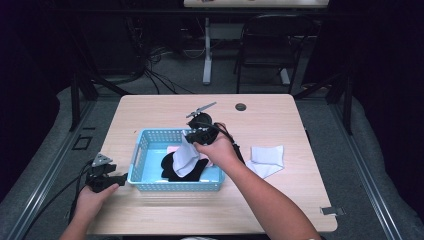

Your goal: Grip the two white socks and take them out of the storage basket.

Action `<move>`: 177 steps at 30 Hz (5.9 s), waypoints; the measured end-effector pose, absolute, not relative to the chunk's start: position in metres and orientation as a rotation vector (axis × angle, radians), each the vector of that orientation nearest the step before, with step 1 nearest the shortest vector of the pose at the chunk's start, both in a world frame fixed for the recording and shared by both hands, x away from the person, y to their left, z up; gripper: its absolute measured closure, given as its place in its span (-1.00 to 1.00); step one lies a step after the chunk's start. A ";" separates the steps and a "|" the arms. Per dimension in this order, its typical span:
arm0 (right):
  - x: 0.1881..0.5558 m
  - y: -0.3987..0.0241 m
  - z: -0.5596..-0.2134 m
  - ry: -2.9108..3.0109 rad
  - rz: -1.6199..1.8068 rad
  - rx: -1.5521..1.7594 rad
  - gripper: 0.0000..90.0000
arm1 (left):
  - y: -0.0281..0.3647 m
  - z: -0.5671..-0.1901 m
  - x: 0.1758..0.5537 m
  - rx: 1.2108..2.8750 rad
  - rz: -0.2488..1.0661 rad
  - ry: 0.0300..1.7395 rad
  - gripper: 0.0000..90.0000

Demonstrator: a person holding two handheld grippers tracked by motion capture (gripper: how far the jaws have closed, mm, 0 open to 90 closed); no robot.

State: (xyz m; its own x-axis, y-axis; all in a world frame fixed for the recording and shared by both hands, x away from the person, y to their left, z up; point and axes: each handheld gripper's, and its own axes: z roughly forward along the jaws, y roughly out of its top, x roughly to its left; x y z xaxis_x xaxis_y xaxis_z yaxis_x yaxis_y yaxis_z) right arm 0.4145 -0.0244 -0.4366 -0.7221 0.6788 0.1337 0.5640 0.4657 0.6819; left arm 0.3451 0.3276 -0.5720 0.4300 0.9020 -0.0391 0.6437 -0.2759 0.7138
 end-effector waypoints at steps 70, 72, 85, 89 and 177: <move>0.351 -0.190 -0.396 2.247 1.174 1.284 0.95 | 0.328 -0.574 0.344 2.037 0.503 1.311 -0.41; 0.352 -0.193 -0.401 2.250 1.164 1.298 0.95 | 0.328 -0.574 0.344 2.040 0.504 1.310 -0.41; 0.369 -0.217 -0.442 2.221 1.057 1.438 0.95 | 0.328 -0.574 0.344 2.037 0.503 1.314 -0.41; 0.374 -0.227 -0.452 2.207 1.027 1.486 0.95 | 0.328 -0.574 0.344 2.036 0.504 1.314 -0.41; 0.323 -0.201 -0.524 2.237 1.058 1.366 0.32 | 0.328 -0.574 0.344 2.046 0.506 1.312 -0.41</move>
